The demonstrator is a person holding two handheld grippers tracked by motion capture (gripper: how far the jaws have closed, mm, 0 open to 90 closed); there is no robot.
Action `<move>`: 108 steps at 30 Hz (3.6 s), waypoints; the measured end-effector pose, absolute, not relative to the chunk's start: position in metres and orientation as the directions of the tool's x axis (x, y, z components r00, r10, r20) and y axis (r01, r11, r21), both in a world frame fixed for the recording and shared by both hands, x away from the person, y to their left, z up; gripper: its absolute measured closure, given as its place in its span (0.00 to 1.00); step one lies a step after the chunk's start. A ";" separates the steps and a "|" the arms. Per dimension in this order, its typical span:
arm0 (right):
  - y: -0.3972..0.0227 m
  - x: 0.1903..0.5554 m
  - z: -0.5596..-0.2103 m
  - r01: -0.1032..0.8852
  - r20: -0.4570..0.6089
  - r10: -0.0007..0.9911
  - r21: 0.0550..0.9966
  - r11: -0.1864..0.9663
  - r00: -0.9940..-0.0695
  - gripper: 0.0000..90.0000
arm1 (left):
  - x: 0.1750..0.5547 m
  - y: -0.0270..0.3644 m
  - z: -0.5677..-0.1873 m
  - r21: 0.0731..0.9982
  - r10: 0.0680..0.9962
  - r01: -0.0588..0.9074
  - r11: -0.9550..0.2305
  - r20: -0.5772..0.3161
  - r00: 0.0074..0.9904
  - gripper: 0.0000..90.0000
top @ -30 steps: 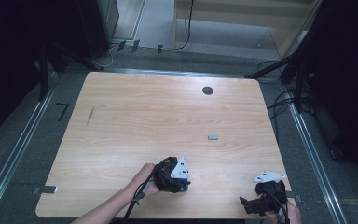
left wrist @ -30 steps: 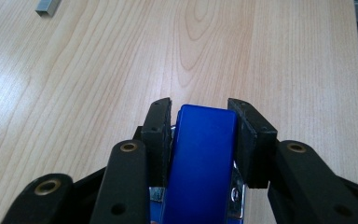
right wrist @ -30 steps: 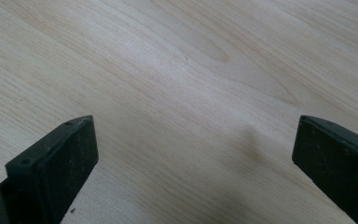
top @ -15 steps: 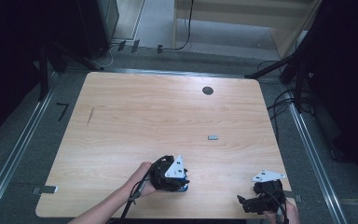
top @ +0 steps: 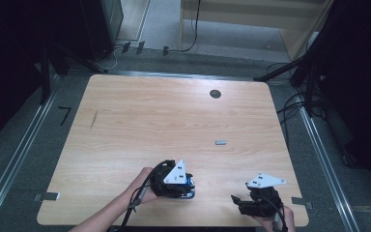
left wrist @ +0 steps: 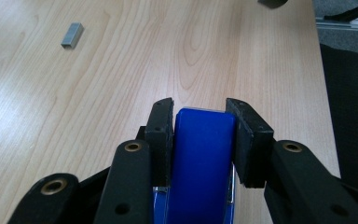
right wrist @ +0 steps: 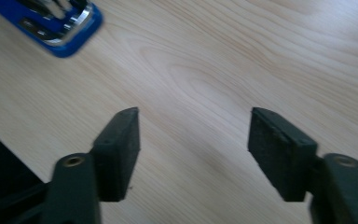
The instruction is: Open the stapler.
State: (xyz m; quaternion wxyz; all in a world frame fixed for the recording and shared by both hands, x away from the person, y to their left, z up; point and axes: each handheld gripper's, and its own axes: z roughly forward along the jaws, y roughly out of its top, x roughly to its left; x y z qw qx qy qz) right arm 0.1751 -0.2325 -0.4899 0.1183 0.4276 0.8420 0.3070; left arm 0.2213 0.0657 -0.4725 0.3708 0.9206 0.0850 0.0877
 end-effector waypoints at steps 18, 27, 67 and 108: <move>-0.165 0.183 -0.489 0.525 0.107 0.659 0.704 0.479 -0.745 0.98 | 0.221 0.074 -0.467 0.719 0.233 0.097 -0.688 0.092 0.968 0.72; -0.140 0.192 -0.486 0.510 0.153 0.628 0.739 0.439 -0.763 1.00 | 0.221 0.076 -0.467 0.725 0.231 0.090 -0.682 0.097 0.968 0.72; -0.116 0.202 -0.507 0.480 0.145 0.604 0.759 0.441 -0.784 1.00 | 0.219 0.080 -0.464 0.737 0.216 0.074 -0.672 0.099 0.971 0.73; -0.115 0.211 -0.511 0.547 0.233 0.595 0.722 0.424 -0.769 1.00 | 0.220 0.094 -0.454 0.741 0.206 0.062 -0.668 0.104 0.973 0.74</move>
